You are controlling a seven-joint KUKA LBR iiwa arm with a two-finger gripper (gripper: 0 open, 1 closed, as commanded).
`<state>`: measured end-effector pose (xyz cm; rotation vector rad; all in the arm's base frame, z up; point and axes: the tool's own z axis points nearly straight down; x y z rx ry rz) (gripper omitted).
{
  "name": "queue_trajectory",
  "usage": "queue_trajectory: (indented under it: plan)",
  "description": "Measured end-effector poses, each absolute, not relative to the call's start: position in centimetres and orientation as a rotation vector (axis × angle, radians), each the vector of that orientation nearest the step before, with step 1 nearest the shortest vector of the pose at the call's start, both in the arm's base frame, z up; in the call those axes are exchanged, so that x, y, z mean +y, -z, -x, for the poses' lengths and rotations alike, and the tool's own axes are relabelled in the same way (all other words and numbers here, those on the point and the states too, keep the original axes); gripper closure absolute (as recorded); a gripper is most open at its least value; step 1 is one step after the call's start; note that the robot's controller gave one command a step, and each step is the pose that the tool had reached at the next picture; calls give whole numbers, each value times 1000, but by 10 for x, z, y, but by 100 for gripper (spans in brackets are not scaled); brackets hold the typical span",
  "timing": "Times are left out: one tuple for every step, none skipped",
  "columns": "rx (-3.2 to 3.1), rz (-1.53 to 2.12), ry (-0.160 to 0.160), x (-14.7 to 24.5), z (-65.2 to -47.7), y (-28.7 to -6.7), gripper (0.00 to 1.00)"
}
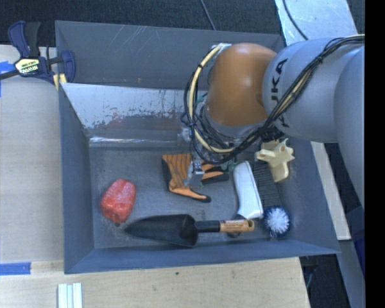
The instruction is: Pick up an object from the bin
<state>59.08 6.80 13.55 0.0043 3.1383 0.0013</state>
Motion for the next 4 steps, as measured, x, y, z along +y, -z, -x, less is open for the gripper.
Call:
queue_trajectory:
  plan:
    - [3138,-4,-1,68,-591,-135,0]
    - [3070,625,0,74,-600,-138,0]
    - [3133,133,-2,58,-599,-137,0]
    - [3081,546,0,72,-609,-124,0]
